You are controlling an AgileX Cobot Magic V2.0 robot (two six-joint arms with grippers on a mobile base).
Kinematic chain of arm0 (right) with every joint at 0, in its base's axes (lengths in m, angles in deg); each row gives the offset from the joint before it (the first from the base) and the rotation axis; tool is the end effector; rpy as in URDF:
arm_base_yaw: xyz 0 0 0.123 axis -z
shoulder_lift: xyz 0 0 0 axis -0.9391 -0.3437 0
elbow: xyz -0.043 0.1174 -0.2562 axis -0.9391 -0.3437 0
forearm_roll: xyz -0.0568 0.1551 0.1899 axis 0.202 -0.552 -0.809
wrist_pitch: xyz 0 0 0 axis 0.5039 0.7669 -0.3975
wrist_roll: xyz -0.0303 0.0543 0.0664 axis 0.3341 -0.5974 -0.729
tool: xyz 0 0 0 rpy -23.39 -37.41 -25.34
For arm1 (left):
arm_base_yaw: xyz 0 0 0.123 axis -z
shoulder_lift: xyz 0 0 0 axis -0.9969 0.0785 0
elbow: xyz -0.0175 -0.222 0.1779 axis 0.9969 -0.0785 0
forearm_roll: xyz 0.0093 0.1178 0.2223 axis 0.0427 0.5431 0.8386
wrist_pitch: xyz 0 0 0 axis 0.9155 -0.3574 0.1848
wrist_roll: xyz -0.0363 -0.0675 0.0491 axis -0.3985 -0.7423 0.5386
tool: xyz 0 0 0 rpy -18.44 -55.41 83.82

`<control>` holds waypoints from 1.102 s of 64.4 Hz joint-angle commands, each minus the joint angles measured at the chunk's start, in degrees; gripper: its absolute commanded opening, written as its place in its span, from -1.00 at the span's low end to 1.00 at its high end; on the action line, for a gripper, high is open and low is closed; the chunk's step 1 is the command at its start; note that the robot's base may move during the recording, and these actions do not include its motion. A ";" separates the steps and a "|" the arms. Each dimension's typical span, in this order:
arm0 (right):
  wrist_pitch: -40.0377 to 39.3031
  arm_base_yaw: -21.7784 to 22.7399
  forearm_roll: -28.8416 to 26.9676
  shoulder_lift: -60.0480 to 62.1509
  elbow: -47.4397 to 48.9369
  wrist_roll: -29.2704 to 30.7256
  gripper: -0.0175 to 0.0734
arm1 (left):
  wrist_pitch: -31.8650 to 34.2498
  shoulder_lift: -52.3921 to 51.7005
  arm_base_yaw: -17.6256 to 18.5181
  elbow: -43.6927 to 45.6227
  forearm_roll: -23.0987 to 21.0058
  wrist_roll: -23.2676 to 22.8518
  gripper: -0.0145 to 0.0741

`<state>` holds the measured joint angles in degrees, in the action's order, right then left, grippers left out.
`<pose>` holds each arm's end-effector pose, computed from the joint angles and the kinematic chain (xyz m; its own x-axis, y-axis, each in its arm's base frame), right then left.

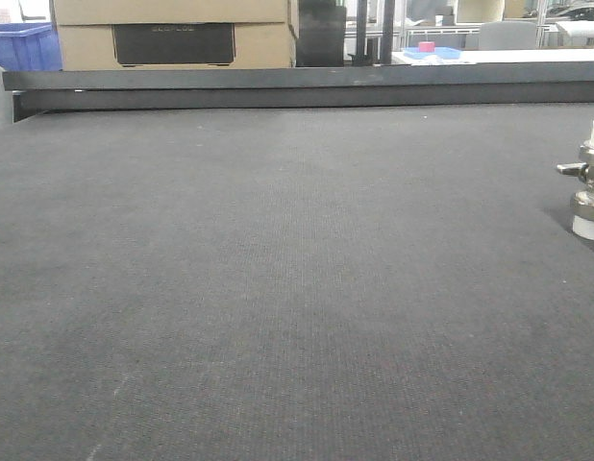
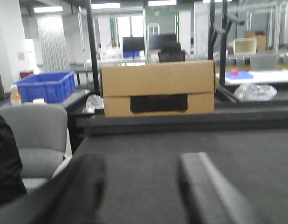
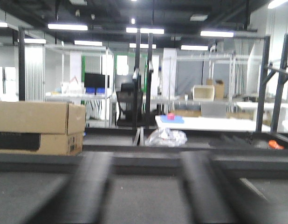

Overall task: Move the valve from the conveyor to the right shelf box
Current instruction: 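Lower both grippers over the two silver valves on the conveyor, then close right then left gripper around each silver valve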

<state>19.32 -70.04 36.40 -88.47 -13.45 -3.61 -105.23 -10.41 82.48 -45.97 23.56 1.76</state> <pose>0.0487 0.0018 0.3855 0.2421 0.0283 -0.9698 -0.0275 0.9994 0.0222 0.0648 0.0052 0.3768 0.0707 0.0904 -0.9934 -0.0781 0.9933 0.0848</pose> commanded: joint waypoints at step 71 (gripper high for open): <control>58.31 -3.05 3.00 -75.28 51.00 1.10 0.64 | -39.17 36.84 2.86 29.25 -3.73 -2.09 0.64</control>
<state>77.55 -74.05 40.31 -160.99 36.99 -3.13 -144.75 26.46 84.96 -17.31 20.28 0.36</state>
